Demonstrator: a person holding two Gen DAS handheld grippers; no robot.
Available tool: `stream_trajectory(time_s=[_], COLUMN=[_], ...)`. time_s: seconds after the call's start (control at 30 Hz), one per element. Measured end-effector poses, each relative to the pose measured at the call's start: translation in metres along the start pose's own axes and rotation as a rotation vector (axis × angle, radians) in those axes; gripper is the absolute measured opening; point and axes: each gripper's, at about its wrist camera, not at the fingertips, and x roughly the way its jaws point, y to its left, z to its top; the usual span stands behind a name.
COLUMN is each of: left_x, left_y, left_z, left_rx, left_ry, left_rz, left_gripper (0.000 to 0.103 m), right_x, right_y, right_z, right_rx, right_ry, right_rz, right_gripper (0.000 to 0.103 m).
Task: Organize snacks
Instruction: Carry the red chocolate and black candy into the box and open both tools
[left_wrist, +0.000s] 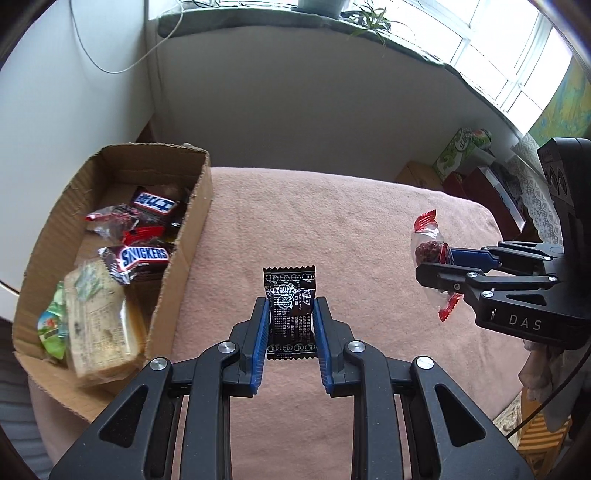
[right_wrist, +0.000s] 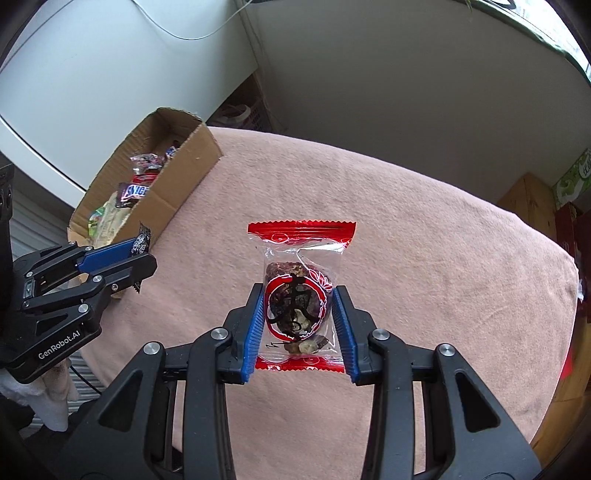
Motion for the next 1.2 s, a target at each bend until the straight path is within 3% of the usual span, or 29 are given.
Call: stream_trajectory(time_s=[0.53, 0.8, 1.2], left_x=[-0.042, -0.051, -0.05], left_y=[0.078, 0.118, 0.16], left_z=[-0.011, -0.015, -0.012], left_rx=[-0.134, -0.191, -0.254], left_ry=[-0.088, -0.1, -0.086], left_rz=[0.094, 0.128, 0.153], left_gripper=[0.022, 0.022, 0.022], right_x=[0.008, 0.027, 0.049], right_y=[0.098, 0.141, 0.176], right_z=[0.044, 0.06, 0.075], right_rx=[-0.197, -0.267, -0.314], right_ry=[-0.014, 0.0, 0.028], right_rz=[0.084, 0.099, 0.117], right_gripper=[0.038, 0.038, 0.038])
